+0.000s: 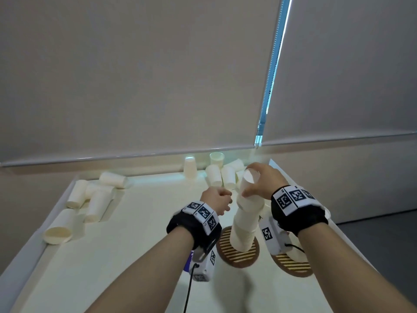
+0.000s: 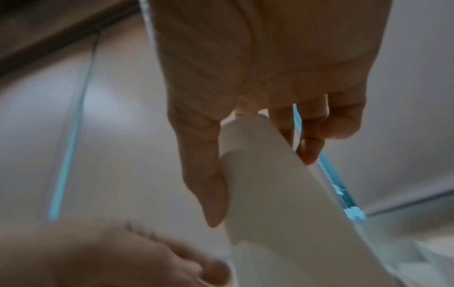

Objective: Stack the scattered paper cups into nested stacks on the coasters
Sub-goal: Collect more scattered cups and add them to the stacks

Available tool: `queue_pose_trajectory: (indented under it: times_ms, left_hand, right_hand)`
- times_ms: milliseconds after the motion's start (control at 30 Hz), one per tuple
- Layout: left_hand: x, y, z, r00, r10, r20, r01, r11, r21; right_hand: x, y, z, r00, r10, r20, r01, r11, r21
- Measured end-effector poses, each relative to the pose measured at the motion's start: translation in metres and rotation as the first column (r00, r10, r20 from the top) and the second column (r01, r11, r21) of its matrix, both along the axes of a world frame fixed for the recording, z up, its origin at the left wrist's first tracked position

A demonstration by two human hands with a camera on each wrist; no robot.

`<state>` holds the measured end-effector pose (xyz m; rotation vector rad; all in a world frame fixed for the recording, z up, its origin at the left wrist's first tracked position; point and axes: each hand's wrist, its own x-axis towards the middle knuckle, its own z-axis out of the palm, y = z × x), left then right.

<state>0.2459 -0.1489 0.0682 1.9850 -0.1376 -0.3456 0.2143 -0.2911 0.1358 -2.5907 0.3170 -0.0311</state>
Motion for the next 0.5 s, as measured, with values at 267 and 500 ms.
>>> queue_pose_trajectory:
  times_ms: [267, 500]
  left_hand:
    - [0.018, 0.071, -0.004, 0.976, 0.073, 0.203, -0.135, 0.941, 0.309]
    - [0.048, 0.194, -0.025, 0.9, 0.385, 0.205, -0.432, 0.721, 0.541]
  right_hand:
    - [0.006, 0.015, -0.056, 0.954, -0.053, -0.296, -0.013, 0.976, -0.216]
    - [0.044, 0.099, -0.042, 0.987, 0.157, -0.009, -0.156, 0.962, -0.222]
